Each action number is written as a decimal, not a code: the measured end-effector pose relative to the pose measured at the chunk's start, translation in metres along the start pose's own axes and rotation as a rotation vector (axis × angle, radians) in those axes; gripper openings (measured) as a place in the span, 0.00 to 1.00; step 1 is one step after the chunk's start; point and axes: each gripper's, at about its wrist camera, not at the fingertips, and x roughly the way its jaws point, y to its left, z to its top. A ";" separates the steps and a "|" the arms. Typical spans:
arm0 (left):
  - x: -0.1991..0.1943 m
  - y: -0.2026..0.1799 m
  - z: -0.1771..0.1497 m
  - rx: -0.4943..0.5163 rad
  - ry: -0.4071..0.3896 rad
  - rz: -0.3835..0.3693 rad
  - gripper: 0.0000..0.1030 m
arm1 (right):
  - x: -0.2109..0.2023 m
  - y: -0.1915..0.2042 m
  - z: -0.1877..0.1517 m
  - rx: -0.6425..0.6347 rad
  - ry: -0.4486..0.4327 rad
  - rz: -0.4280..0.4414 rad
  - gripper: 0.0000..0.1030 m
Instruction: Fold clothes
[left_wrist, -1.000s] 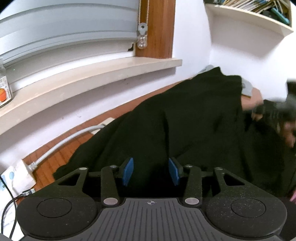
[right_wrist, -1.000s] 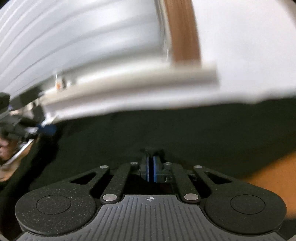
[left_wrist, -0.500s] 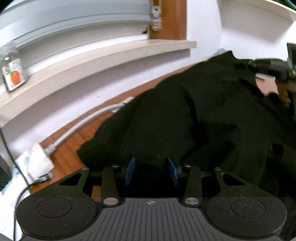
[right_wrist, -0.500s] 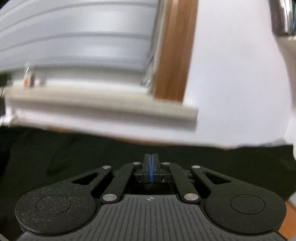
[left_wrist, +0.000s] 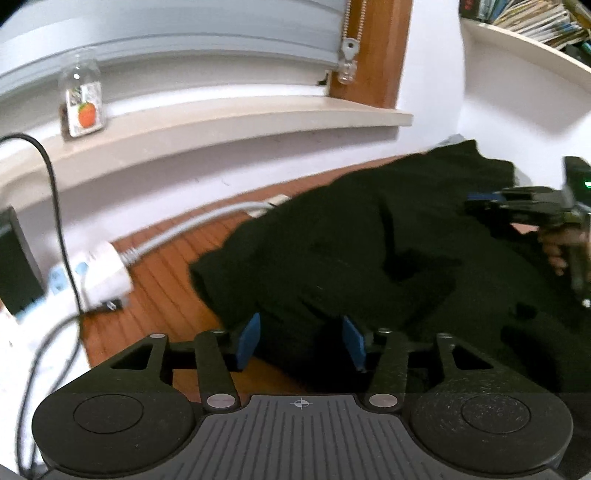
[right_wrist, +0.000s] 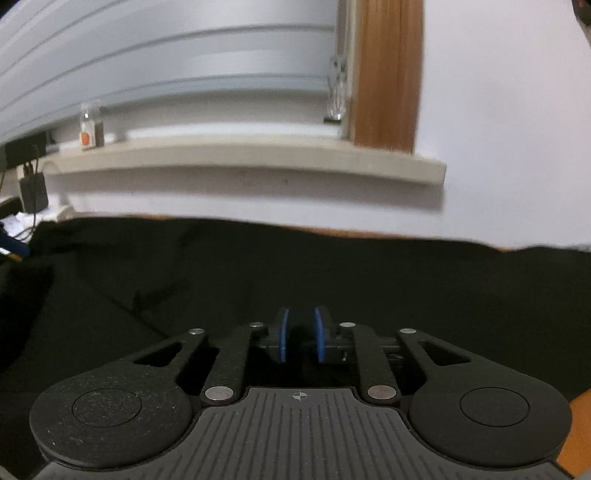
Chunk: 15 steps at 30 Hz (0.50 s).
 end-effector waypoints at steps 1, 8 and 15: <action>-0.001 -0.003 -0.002 -0.001 0.002 -0.008 0.55 | 0.002 -0.003 0.000 0.014 0.006 0.003 0.18; -0.029 -0.028 -0.024 -0.066 -0.036 -0.033 0.55 | 0.011 -0.012 -0.001 0.064 0.057 -0.008 0.20; -0.065 -0.067 -0.074 -0.218 -0.062 -0.096 0.55 | 0.009 -0.009 -0.003 0.046 0.052 -0.063 0.25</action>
